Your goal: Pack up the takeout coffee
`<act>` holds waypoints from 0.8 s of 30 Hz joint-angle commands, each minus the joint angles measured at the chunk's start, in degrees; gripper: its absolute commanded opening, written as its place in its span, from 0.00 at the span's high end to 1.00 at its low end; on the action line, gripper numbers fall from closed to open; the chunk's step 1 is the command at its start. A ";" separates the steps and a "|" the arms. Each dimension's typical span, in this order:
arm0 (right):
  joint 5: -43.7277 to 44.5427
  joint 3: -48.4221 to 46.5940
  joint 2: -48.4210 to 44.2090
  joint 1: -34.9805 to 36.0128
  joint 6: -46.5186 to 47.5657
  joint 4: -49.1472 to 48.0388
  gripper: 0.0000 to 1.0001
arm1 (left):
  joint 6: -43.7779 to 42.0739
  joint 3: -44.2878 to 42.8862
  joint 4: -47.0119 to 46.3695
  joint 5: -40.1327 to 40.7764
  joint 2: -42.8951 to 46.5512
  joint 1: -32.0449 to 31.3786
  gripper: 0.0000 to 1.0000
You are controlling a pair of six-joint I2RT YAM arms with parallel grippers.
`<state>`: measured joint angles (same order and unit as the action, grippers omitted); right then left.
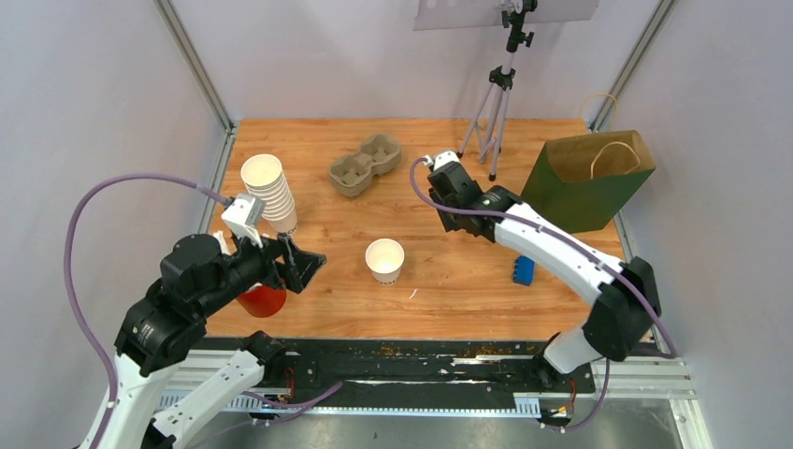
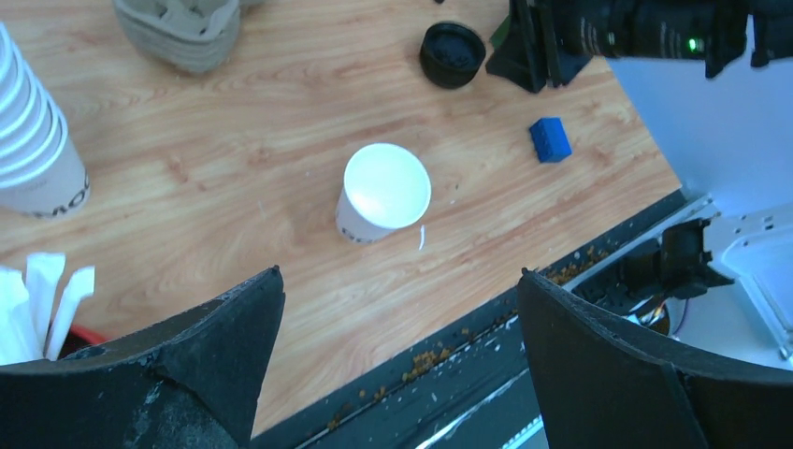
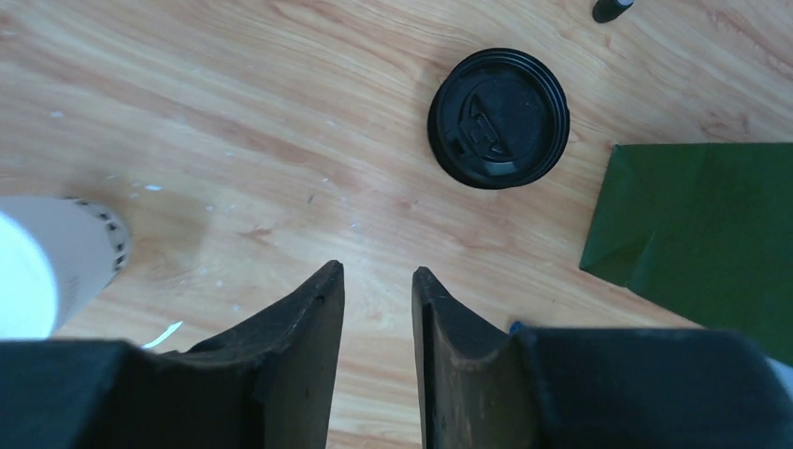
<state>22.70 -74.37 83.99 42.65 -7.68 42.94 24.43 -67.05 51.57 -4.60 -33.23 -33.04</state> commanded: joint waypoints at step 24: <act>-15.10 -11.06 19.33 -15.15 11.32 -4.91 0.65 | 1.41 -0.20 7.30 1.52 4.18 -0.33 0.00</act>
<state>11.22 -81.36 102.04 27.57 2.33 39.13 26.46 -64.27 61.54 -2.33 -26.85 -33.04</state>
